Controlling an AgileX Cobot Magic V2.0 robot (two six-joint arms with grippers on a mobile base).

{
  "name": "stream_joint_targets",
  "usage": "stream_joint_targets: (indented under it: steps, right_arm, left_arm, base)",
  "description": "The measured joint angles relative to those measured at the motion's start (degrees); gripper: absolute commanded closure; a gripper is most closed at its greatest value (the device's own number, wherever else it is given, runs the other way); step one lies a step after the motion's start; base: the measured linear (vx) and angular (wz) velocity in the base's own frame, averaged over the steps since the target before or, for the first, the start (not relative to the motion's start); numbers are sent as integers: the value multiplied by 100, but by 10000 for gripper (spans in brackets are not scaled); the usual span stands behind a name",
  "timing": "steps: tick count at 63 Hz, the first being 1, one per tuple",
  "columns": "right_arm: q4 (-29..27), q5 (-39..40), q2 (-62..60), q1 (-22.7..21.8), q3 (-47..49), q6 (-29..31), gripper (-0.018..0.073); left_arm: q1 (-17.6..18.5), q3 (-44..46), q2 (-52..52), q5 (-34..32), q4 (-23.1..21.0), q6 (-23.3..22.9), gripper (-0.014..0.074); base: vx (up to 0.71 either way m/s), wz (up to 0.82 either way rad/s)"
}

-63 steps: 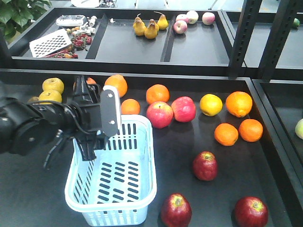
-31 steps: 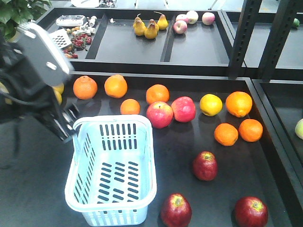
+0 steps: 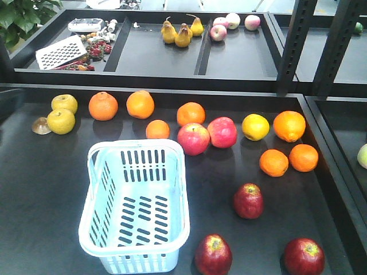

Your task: Pick three apples into basket with both arms

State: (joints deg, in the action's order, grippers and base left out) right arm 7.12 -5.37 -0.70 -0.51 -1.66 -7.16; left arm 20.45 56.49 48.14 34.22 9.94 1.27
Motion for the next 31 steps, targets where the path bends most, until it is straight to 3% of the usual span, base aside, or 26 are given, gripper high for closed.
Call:
stream_joint_targets:
  steps: [17, 31]
  right_arm:
    - [0, 2, 0, 0, 0, 0, 568]
    - [-29, 124, 0, 0, 0, -17, 568]
  left_arm:
    - [0, 0, -751, 1035, -19, -361, 6]
    - [0, 0, -912, 1349, -26, -404, 6]
  base:
    - [0, 0]
    - [0, 0]
